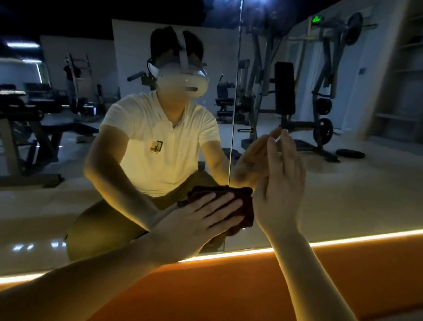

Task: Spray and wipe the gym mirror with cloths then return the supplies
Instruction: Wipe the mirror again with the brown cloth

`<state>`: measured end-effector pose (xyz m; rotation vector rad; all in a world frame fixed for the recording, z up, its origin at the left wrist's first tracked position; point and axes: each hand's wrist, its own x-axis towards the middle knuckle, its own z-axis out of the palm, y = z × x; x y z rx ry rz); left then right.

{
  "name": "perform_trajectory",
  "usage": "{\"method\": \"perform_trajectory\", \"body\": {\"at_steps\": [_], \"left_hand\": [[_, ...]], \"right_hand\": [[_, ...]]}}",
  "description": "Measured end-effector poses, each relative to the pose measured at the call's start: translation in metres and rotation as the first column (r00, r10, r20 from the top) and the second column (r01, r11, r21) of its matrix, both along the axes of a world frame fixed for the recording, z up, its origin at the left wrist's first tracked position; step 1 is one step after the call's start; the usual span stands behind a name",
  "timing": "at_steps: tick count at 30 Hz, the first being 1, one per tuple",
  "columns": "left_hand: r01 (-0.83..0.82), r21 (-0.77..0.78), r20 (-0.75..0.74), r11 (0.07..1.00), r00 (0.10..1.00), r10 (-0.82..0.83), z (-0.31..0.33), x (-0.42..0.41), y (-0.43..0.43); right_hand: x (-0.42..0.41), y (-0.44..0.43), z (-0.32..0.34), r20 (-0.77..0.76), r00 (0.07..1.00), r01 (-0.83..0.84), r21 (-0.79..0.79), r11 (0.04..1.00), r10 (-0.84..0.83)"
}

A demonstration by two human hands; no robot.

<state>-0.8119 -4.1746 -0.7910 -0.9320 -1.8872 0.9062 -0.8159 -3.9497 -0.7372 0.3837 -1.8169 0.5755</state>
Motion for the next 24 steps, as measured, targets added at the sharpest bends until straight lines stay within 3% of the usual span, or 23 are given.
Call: {"method": "perform_trajectory", "body": {"at_steps": [3, 8, 12, 15, 19, 24], "left_hand": [[-0.01, 0.062, -0.014, 0.998, 1.0, 0.011, 0.03, 0.005, 0.001], [-0.02, 0.274, -0.051, 0.962, 0.998, 0.036, 0.144, 0.01, 0.0], [-0.037, 0.348, -0.023, 0.937, 0.999, 0.048, 0.143, 0.014, 0.0], [-0.015, 0.277, 0.01, 0.961, 1.0, 0.013, 0.113, 0.012, -0.01], [-0.013, 0.116, 0.058, 0.993, 0.998, 0.007, 0.143, 0.016, -0.027], [-0.015, 0.415, -0.103, 0.91, 0.993, 0.063, 0.221, 0.023, -0.024]], "right_hand": [[-0.004, 0.0, 0.004, -0.004, 1.0, 0.014, 0.008, 1.0, -0.014], [-0.011, -0.005, 0.02, -0.03, 0.999, -0.015, -0.029, 0.999, 0.014], [-0.01, -0.009, 0.024, -0.079, 0.996, -0.05, -0.073, 0.996, 0.045], [-0.012, -0.008, 0.025, -0.085, 0.996, -0.044, -0.097, 0.994, 0.035], [0.001, -0.012, 0.031, 0.018, 1.0, 0.01, -0.088, 0.996, -0.008], [0.021, -0.013, 0.067, 0.09, 0.994, 0.06, -0.058, 0.996, -0.055]]}}
